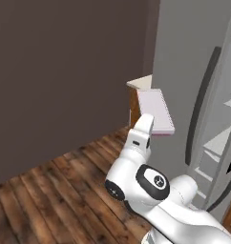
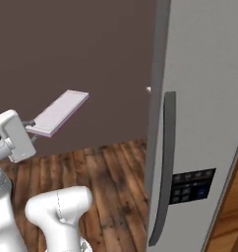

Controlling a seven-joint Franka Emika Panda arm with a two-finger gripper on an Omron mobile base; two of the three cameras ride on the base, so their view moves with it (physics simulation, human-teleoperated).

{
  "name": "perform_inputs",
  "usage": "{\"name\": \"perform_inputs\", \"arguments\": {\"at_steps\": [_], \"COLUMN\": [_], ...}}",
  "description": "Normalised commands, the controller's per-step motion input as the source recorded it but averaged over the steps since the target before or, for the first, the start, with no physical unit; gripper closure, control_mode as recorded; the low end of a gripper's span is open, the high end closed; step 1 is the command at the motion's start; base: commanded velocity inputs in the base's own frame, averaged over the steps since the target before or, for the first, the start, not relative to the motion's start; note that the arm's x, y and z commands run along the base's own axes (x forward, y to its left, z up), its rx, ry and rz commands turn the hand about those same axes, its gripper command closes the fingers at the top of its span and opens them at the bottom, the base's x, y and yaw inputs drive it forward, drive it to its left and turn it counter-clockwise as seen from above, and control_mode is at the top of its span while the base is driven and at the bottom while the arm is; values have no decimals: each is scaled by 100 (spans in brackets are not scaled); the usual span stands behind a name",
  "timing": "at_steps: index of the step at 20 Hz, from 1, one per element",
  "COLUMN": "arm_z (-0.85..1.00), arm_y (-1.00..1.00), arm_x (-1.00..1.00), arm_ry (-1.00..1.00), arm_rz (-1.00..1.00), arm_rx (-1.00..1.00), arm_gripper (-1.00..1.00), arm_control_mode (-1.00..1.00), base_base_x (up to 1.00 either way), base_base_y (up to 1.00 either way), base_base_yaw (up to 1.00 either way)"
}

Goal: The ice cube tray has been filled with water. Take the tray and place it in the freezer to make ice. Close the freezer door after placing the tray.

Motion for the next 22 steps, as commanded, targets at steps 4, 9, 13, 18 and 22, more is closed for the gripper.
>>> {"name": "perform_inputs", "arguments": {"at_steps": [4, 9, 13, 18, 22], "arm_z": [0, 0, 0, 0, 0], "arm_y": [0, 0, 0, 0, 0], "arm_x": [0, 0, 0, 0, 0], "arm_ry": [0, 0, 0, 0, 0], "arm_rz": [0, 0, 0, 0, 0], "arm_rx": [0, 0, 0, 0, 0], "arm_gripper": [100, 100, 100, 100, 100], "arm_control_mode": [100, 100, 100, 100, 100], "base_base_x": [41, 67, 74, 43, 5], "base_base_y": [7, 23, 35, 16, 1], "base_base_yaw": [-31, -35, -37, -37, -38]}}
